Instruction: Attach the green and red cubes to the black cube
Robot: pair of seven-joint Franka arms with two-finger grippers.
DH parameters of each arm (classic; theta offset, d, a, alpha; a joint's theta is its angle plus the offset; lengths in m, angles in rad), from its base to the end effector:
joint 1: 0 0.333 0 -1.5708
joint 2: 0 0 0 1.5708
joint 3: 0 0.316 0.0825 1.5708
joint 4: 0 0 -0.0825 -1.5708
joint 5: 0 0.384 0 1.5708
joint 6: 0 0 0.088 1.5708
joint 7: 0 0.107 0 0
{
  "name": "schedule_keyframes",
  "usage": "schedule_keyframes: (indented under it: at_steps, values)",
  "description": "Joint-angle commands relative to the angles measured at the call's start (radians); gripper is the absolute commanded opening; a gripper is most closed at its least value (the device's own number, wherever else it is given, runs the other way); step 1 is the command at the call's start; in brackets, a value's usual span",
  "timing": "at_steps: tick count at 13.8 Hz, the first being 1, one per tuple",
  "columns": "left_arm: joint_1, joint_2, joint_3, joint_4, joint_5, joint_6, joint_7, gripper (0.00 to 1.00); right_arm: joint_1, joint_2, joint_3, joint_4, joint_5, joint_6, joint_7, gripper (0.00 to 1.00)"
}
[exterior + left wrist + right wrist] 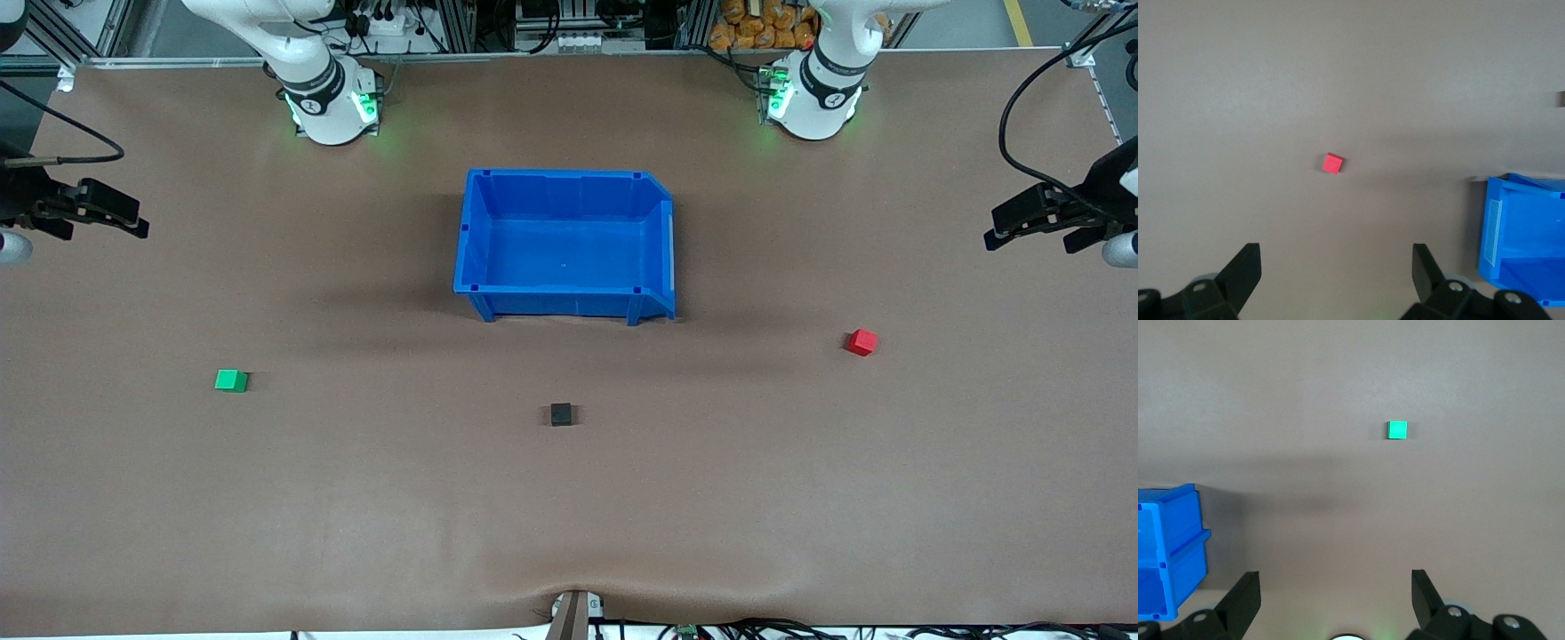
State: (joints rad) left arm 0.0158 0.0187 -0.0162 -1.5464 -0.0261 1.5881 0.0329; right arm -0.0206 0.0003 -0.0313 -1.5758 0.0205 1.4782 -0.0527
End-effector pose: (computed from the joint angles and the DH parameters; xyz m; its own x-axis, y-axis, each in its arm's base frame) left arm 0.5624 -0.0029 0.6272 0.9992 -0.0328 0.0239 -0.0334 -0.9991 0.0256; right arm 0.5435 -0.0259 0.6144 0.9953 0.0029 -0.0965 0.0005 -0.9997 -0.0256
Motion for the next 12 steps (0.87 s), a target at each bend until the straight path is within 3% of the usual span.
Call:
schedule_keyframes:
  at_steps: [1, 12]
  values:
    - [0.003, 0.01, -0.002, 0.023, 0.002, -0.007, -0.007, 1.0, -0.007, -0.009, 0.001, -0.006, 0.001, -0.001, -0.013, 1.0]
    - [0.009, 0.029, 0.018, 0.035, 0.009, -0.007, -0.001, 1.0, -0.038, -0.002, 0.001, -0.05, 0.003, 0.023, -0.015, 1.0]
